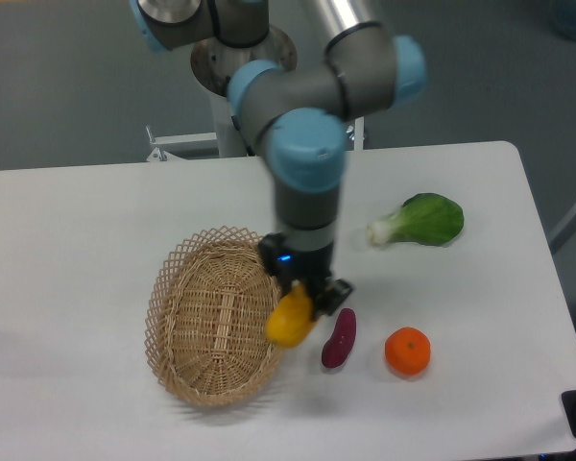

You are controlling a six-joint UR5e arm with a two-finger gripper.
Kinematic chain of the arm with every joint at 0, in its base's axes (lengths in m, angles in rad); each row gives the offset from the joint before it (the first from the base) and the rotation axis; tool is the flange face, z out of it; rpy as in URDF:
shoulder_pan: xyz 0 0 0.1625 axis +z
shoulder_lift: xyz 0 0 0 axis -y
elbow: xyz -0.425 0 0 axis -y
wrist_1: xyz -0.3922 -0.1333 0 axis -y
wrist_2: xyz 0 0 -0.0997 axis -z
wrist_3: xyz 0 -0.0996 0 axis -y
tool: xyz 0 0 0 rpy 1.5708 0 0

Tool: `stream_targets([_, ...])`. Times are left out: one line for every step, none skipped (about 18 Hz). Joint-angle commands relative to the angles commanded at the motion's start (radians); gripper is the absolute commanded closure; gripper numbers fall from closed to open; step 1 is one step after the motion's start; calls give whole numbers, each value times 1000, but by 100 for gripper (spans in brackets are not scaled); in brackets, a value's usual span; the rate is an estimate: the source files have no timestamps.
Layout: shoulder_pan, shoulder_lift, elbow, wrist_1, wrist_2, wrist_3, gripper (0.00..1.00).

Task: Pick up the mango from the basket
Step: 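Lift the mango out of the basket toward the bok choy, then carry the held mango up beside the bok choy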

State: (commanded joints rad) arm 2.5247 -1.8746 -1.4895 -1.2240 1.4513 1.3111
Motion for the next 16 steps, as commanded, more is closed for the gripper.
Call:
stream_targets([25, 3, 0, -11, -5, 43, 66])
stream_targets([46, 9, -2, -20, -6, 86, 66])
stream_targets([69, 18, 0, -31, -8, 126, 66])
stream_targets([88, 21, 0, -44, -8, 163, 66])
stream_targets([104, 22, -2, -55, -8, 192, 66])
stream_targets([118, 23, -2, -61, -6, 213, 66])
stream_targets([132, 23, -3, -61, -8, 232, 66])
stream_targets([143, 23, -3, -63, -6, 249, 66])
stream_targets([146, 23, -2, -63, -6, 258, 66])
stream_targets([148, 23, -2, -63, -6, 261, 66])
stream_targets([154, 23, -2, -63, -6, 261, 66])
stream_targets([155, 23, -2, -61, -6, 261, 66])
stream_targets([155, 25, -2, -61, -6, 261, 66])
stream_targets([155, 23, -2, -61, -6, 261, 66])
stream_targets([154, 23, -2, -61, -6, 261, 66])
stream_targets([155, 23, -2, -61, -6, 261, 66])
